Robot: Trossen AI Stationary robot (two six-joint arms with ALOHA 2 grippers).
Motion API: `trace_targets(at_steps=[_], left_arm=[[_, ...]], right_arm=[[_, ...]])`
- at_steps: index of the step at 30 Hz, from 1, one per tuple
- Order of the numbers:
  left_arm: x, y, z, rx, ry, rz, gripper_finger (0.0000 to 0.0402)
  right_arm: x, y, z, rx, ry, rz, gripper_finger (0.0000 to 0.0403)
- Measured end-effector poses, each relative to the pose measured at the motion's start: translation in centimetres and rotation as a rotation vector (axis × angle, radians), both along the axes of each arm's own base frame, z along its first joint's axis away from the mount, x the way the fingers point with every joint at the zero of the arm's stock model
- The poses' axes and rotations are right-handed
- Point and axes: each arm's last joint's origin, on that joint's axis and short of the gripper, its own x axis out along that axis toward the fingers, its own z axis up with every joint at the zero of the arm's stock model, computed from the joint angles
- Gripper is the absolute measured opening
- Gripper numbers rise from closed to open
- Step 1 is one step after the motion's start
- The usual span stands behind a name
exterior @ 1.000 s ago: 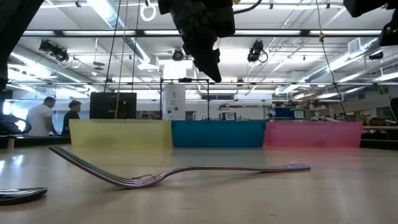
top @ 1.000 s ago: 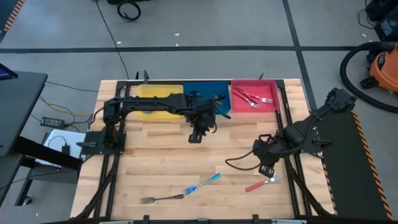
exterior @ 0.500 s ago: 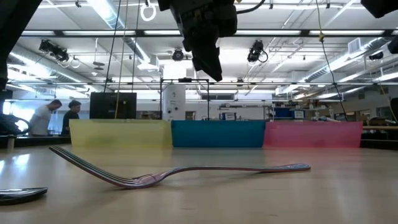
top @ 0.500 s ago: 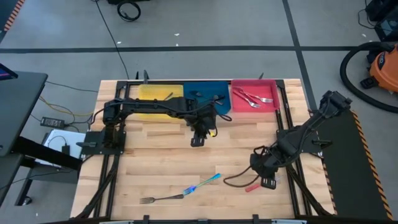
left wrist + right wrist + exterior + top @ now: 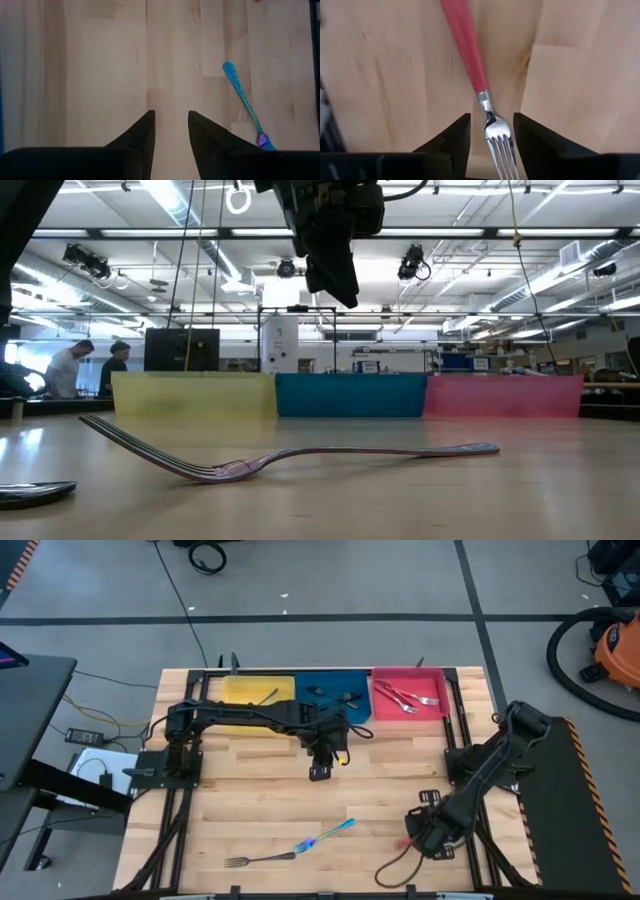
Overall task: Sort silverware by color (type)
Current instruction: Put the pink fork into the pink bin
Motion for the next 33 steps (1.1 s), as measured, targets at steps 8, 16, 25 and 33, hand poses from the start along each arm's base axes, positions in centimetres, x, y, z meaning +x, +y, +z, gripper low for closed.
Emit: trace_targets(at_steps=[8,16,25,33], left_arm=[[0.0,-0.8,0.0,-0.010,0.002,-0.003,0.0117],[0.1,-1.0,0.0,-0.010,0.002,-0.006,0.0117],[0.1,-1.0,0.0,-0.008,0.001,-0.011,0.0117],[0.0,-0.9,0.0,0.014,-0.004,-0.049,0.0117]], right_arm=[[-0.6,1.5,-3.0,-0.126,0.037,0.102,0.0156],[-0.1,2.3,-5.0,-0.121,0.069,0.123,0.0156],[-0.1,2.1,-5.2,-0.169,0.072,0.056,0.0137],[-0.3,1.8,-5.2,-0.185,0.110,0.006,0.0021]])
